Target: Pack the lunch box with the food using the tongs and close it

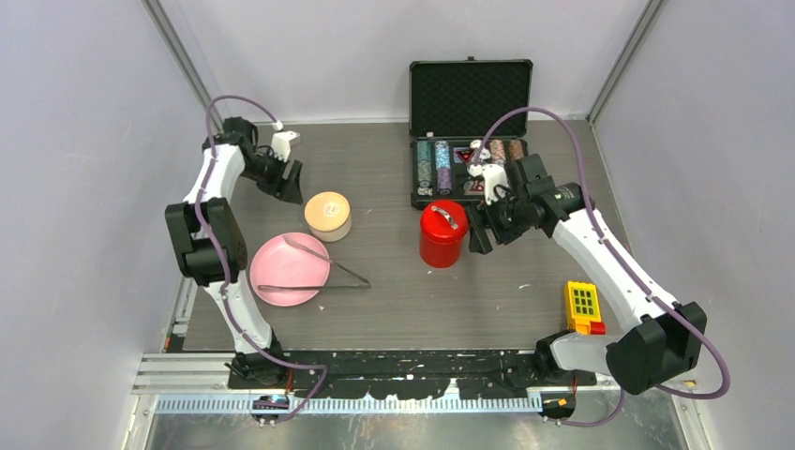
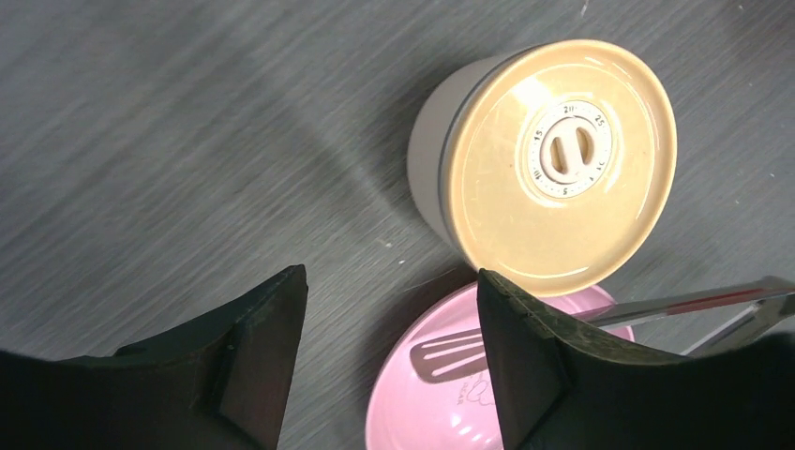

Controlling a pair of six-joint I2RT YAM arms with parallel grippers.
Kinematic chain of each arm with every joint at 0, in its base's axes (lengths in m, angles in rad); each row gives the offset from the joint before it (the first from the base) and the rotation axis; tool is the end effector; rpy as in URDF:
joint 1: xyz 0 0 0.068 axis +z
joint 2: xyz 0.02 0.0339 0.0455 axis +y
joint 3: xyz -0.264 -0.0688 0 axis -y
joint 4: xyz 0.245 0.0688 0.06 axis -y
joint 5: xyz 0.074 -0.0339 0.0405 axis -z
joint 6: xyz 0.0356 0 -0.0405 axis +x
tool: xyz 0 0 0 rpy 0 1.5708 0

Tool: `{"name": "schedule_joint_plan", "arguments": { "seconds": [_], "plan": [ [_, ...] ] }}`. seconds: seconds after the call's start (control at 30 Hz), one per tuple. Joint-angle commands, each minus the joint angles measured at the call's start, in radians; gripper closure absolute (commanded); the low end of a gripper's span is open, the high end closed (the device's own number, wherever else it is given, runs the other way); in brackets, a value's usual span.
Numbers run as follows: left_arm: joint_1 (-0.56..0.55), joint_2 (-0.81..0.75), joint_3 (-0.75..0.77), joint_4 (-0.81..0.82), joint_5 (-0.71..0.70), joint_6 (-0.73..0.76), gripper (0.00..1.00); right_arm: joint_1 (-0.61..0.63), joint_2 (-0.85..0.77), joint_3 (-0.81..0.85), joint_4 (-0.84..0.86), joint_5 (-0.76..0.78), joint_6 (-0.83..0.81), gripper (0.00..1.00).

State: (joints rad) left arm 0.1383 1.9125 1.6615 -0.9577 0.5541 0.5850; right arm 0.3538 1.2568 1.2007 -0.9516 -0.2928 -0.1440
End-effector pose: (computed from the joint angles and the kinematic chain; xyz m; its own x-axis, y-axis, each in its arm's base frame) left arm 0.3964 0.0363 0.2620 -0.7350 0.3718 -0.5670 0.5676 0.7948 -0.2146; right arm 0.2255 0.0942 0.3194 -0.7167 -0.4112 -0.5633 -0.5852 0.7940 0.1649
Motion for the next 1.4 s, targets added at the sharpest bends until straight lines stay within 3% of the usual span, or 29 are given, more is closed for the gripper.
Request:
{"name": "schedule_joint_plan", "arguments": {
  "seconds": [0.0,0.53,0.83,1.13,1.37],
  "plan": [
    [-0.011,0.029,-0.019,-0.008,0.132,-0.004,0.32,0.022,-0.008,-0.045,0.086,0.035,-0.014,0.22],
    [-0.044,0.098,-0.119,0.057,0.236,-0.062,0.34,0.077,0.071,-0.168,0.341,0.033,0.015,0.22],
    [-0.112,0.034,-0.239,0.120,0.219,-0.068,0.39,0.106,0.148,-0.208,0.497,0.050,0.025,0.22],
    [-0.218,-0.038,-0.334,0.187,0.206,-0.135,0.40,0.123,0.208,-0.185,0.535,0.036,0.021,0.22],
    [-0.284,-0.067,-0.384,0.298,0.196,-0.275,0.40,0.127,0.199,-0.151,0.506,-0.017,0.010,0.22]
  ]
}}
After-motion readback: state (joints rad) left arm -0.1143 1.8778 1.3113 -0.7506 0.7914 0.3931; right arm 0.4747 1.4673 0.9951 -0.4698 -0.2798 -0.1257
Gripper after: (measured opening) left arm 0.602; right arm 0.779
